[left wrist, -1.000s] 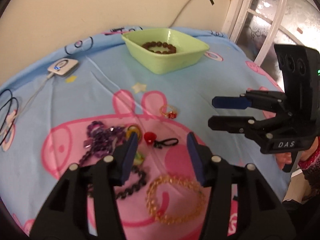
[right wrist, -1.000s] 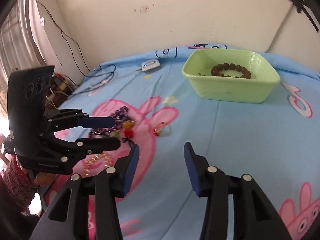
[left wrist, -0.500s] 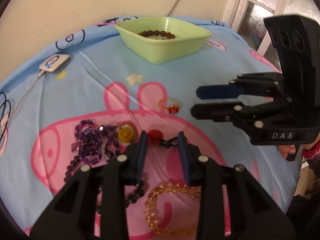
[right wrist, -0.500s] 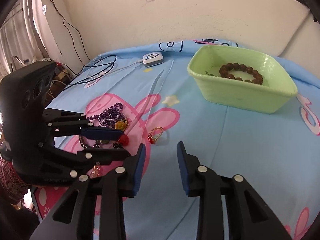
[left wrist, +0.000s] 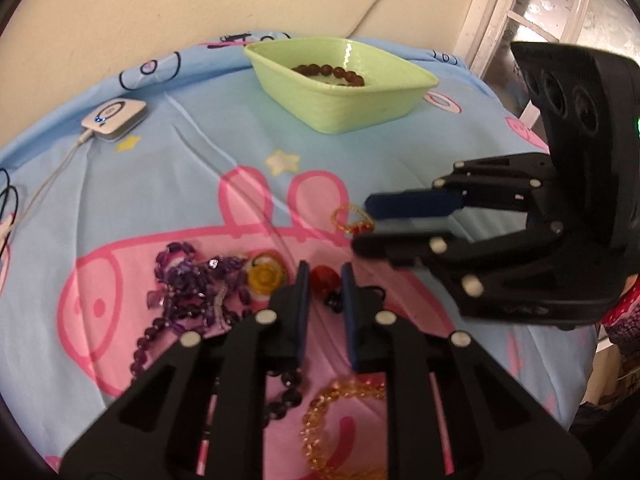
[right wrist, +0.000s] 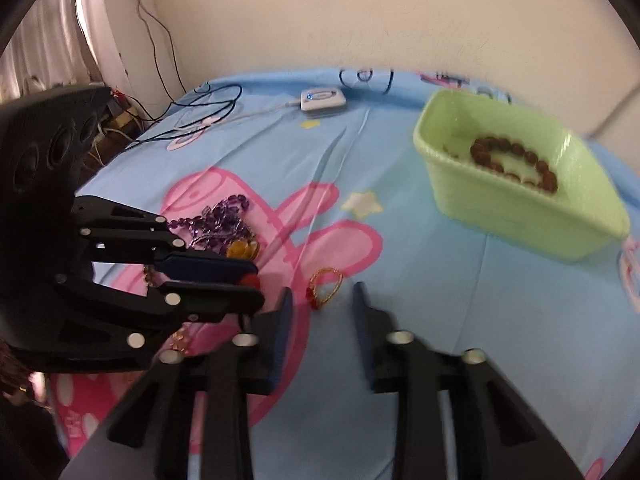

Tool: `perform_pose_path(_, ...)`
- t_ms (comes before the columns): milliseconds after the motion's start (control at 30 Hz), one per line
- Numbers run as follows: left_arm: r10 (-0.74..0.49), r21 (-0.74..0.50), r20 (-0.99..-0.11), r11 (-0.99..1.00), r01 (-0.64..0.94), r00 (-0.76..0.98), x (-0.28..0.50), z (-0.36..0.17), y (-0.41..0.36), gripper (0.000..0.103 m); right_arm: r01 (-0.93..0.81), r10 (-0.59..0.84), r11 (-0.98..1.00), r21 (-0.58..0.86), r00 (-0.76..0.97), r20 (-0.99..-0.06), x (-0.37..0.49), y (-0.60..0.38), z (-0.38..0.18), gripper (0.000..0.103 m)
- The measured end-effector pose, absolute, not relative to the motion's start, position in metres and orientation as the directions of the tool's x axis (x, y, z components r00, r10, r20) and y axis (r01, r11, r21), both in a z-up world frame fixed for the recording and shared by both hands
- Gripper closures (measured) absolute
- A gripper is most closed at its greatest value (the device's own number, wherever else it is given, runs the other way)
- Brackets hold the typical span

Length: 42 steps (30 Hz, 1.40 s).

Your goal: Organize jewelry

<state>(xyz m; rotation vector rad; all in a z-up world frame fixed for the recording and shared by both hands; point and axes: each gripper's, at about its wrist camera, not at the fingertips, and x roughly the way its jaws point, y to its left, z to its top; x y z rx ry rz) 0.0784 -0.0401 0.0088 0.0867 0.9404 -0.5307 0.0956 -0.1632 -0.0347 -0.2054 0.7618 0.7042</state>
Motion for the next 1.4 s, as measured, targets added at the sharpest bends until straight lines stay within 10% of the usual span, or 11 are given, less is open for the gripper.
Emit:
perform_pose_path(733, -0.530, -0.313, -0.713, 0.826, 0.469, 0.459, 0.216, 0.076, -0.122, 0.088, -0.399, 0.477, 0.879, 0.263, 0.743, -0.470, 0.156, -0.288, 0.022, 0.103)
perform_pose_path(800, -0.545, -0.338, -0.723, 0.815, 0.471, 0.424, 0.224, 0.067, -0.127, 0.079, -0.381, 0.472, 0.881, 0.280, 0.748, -0.467, 0.161, -0.291, 0.015, 0.103)
perform_pose_path(867, -0.527, -0.335, -0.740, 0.828, 0.449, 0.418, 0.228, 0.059, -0.133, 0.049, -0.363, 0.472, 0.878, 0.312, 0.760, -0.446, 0.163, -0.297, 0.009, 0.097)
perform_pose_path(967, -0.509, -0.321, -0.751, 0.838, 0.442, 0.420, 0.229, 0.055, -0.135, 0.049, -0.332, 0.451, 0.885, 0.325, 0.784, -0.427, 0.159, -0.307, 0.007, 0.076)
perform_pose_path(1400, -0.433, -0.303, -0.657, 0.901, 0.309, 0.617, 0.124, 0.107, 0.018, 0.049, -0.542, 0.643, 0.766, 0.345, 0.635, -0.428, 0.107, -0.258, 0.016, 0.075)
